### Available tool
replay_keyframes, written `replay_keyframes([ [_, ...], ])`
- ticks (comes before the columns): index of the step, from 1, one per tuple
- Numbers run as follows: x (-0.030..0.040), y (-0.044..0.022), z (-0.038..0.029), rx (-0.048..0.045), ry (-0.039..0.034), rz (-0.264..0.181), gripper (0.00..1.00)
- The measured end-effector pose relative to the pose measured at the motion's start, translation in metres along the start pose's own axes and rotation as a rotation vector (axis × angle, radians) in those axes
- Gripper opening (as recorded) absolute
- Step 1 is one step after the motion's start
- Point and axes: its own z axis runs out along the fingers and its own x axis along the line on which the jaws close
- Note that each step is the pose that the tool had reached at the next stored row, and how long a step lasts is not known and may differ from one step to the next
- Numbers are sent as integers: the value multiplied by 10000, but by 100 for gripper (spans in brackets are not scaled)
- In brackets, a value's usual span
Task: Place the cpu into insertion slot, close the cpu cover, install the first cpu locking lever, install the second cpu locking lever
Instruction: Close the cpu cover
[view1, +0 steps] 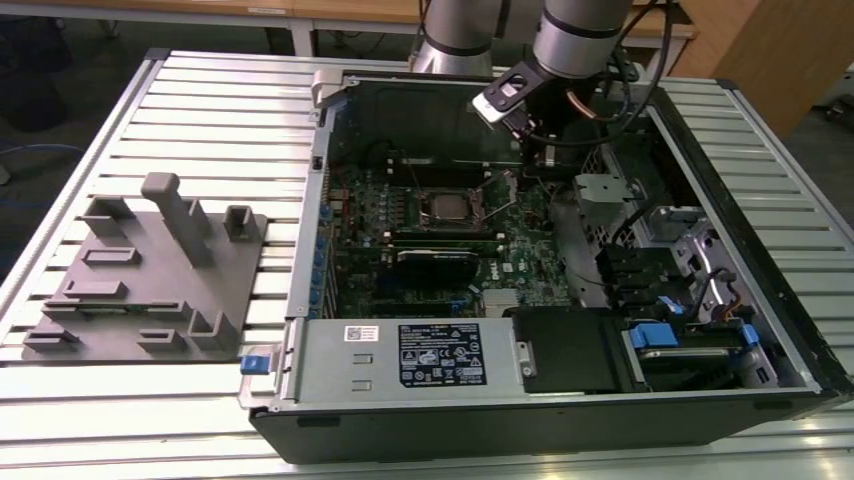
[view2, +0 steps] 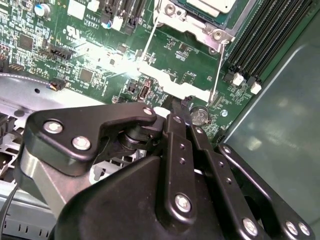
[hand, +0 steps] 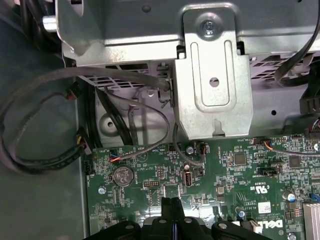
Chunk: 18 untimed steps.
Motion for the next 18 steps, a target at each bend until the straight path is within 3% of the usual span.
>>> replay_keyframes([
  [8, -5, -62, 1, -1, 4, 36, 10],
  [18, -22, -249, 1, -1, 5, 186, 10],
])
